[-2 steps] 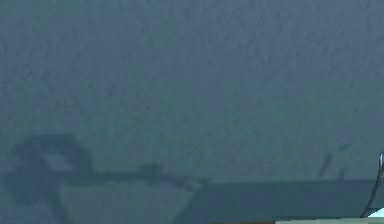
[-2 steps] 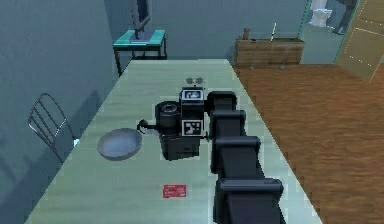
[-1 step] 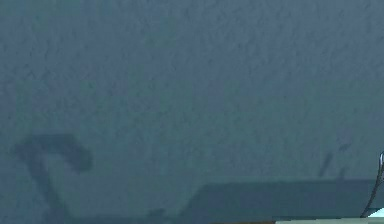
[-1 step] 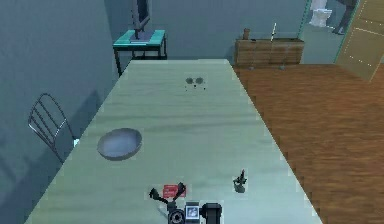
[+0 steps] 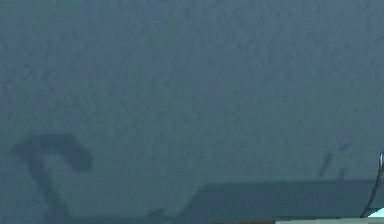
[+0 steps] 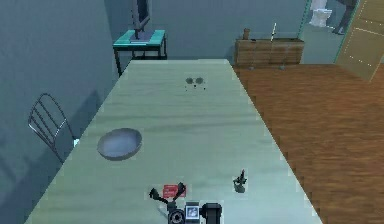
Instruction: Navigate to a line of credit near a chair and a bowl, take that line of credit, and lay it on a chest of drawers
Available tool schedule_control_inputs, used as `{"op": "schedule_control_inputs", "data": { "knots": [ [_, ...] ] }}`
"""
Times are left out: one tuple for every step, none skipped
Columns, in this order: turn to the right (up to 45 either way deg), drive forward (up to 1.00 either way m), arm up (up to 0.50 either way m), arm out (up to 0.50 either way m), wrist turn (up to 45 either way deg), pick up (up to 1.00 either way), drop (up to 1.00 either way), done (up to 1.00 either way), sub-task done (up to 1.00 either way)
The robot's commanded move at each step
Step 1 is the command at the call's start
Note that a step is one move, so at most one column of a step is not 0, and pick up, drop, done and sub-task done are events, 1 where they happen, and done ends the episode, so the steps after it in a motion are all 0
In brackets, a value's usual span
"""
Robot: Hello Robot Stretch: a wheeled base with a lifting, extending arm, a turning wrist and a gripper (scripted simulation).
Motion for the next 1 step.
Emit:
{"op": "schedule_control_inputs", "data": {
  "knots": [
    [0.0,0.0,0.1,0.0,0.0,0.0,0.0,0.0,0.0]
  ]
}}
